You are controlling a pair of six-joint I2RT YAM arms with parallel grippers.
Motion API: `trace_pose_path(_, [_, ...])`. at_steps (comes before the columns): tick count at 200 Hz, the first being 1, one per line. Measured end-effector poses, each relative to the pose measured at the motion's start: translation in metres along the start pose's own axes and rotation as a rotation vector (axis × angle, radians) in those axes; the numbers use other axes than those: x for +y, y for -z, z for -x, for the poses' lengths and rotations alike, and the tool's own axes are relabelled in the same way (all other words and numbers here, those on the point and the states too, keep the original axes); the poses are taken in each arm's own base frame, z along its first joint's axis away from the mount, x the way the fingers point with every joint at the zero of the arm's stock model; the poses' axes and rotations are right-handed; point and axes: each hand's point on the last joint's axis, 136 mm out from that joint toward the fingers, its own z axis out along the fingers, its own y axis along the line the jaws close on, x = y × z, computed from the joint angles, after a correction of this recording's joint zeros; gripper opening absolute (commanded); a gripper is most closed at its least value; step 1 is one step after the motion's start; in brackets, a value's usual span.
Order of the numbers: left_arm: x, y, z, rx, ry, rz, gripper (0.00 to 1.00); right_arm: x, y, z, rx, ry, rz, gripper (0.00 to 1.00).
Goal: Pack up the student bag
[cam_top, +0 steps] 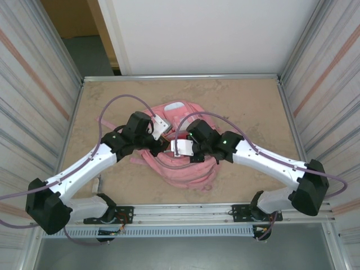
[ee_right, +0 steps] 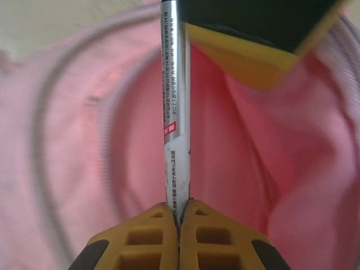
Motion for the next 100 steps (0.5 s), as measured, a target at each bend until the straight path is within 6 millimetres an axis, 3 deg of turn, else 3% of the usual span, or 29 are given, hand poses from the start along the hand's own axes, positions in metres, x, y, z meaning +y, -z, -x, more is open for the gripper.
trace_pose_path(22, [0.003, 0.001, 0.002, -0.012, -0.02, 0.007, 0.0, -0.015, -0.018, -0.013, 0.029, 0.015, -0.023, 0.07])
trace_pose_path(43, [0.006, 0.004, -0.002, -0.024, -0.026, 0.014, 0.0, -0.025, -0.037, -0.025, 0.073, 0.054, -0.045, 0.22])
trace_pose_path(62, [0.01, 0.004, -0.004, -0.035, -0.022, 0.023, 0.0, -0.028, -0.048, -0.031, 0.097, 0.076, -0.052, 0.23])
trace_pose_path(86, [0.013, 0.004, -0.004, -0.042, -0.005, 0.043, 0.22, -0.034, -0.048, -0.029, 0.086, 0.062, -0.076, 0.28])
trace_pose_path(100, [0.017, 0.008, -0.002, -0.053, 0.022, 0.068, 0.44, -0.034, -0.043, -0.026, 0.062, 0.031, -0.081, 0.31])
